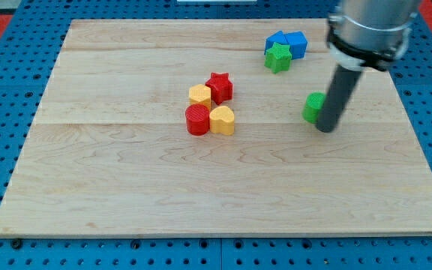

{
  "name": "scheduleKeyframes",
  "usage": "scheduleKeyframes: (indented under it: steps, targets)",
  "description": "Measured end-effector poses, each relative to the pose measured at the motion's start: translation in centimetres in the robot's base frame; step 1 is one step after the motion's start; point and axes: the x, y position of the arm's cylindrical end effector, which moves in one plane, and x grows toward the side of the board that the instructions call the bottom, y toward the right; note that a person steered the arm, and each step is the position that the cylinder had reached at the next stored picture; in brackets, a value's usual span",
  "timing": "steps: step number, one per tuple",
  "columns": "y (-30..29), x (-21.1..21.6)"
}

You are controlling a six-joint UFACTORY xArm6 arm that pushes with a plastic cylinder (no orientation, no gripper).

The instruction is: Push the green circle closer to the green star

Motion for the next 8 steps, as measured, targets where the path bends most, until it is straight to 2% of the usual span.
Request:
scheduleKeyframes:
  steps: [2,3,7,8]
  targets:
    - [-0.9,-6.9]
    - [-0.9,-7.6]
    - [-0.6,-5.6]
    - [1.6,-5.7]
